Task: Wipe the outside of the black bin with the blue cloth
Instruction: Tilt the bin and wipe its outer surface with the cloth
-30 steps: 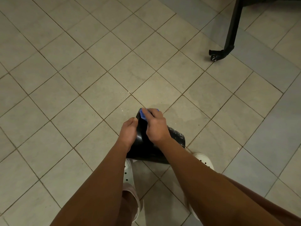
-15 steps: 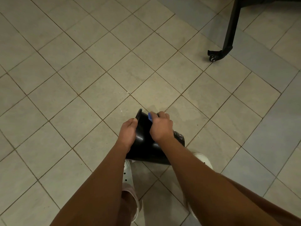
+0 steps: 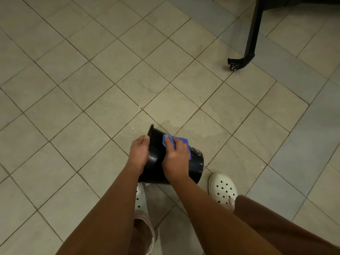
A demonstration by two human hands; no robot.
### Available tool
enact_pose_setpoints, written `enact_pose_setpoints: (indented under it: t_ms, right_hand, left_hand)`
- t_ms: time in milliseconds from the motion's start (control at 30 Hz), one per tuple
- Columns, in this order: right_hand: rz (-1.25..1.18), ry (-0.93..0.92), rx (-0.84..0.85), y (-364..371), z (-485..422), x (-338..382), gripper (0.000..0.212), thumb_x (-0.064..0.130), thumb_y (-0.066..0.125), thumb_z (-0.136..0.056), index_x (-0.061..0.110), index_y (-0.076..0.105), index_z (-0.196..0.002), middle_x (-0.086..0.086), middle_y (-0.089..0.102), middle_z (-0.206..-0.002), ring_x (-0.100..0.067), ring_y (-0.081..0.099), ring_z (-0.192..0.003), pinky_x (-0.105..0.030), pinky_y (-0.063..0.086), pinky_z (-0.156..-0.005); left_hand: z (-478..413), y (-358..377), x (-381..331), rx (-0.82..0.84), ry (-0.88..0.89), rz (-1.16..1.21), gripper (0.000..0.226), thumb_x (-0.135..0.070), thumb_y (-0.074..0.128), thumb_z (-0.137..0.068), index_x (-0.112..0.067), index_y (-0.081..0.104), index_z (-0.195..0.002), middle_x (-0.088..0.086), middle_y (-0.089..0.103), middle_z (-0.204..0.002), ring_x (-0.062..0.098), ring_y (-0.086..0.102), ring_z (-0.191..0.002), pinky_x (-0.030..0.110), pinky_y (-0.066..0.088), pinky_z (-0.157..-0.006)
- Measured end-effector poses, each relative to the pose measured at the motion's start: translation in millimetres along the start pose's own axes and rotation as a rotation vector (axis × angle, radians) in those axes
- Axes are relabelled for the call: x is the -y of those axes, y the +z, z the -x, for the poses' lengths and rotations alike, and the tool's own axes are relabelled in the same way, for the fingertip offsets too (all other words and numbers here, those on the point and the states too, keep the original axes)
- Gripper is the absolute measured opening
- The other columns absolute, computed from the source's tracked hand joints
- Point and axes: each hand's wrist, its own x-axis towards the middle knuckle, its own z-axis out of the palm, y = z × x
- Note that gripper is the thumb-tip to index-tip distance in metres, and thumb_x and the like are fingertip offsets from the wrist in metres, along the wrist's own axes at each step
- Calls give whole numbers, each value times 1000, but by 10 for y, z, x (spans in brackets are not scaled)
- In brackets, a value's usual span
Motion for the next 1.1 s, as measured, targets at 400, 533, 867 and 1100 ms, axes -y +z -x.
enact_pose_setpoints:
  t_ms: [400,533,867,1100]
  right_hand:
    - [-122,-31,187,-30,-504,242,60,6,54,-82,16,41,-139,-8,41,-136,-28,36,-123,-43,25,-101]
    - [-147,-178,28,72,30,209,58,8,62,-77,14,49,-133,-12,50,-131,-28,41,-124,-44,29,-102]
    - [-49,-225,86,30,-127,110,64,14,60,-83,16,35,-141,-10,36,-143,-25,28,-135,-47,25,-110]
    - [-79,-53,2,100,381,-38,84,2,71,-72,17,29,-144,-11,30,-150,-27,13,-141,-50,7,-112]
  left_hand:
    - [16,-5,-5,-12,-29,181,32,-11,41,-99,-12,63,-76,10,60,-73,22,54,-68,31,43,-65]
    - [-14,6,7,-31,-44,192,29,-12,41,-99,-9,58,-77,14,59,-78,25,55,-74,33,45,-71]
    - [32,20,16,-103,-31,191,32,-16,39,-101,-13,59,-76,8,60,-76,21,54,-70,30,43,-64]
    - [-3,31,63,-93,-22,78,26,-24,37,-100,-12,56,-87,11,56,-87,23,52,-77,31,40,-65]
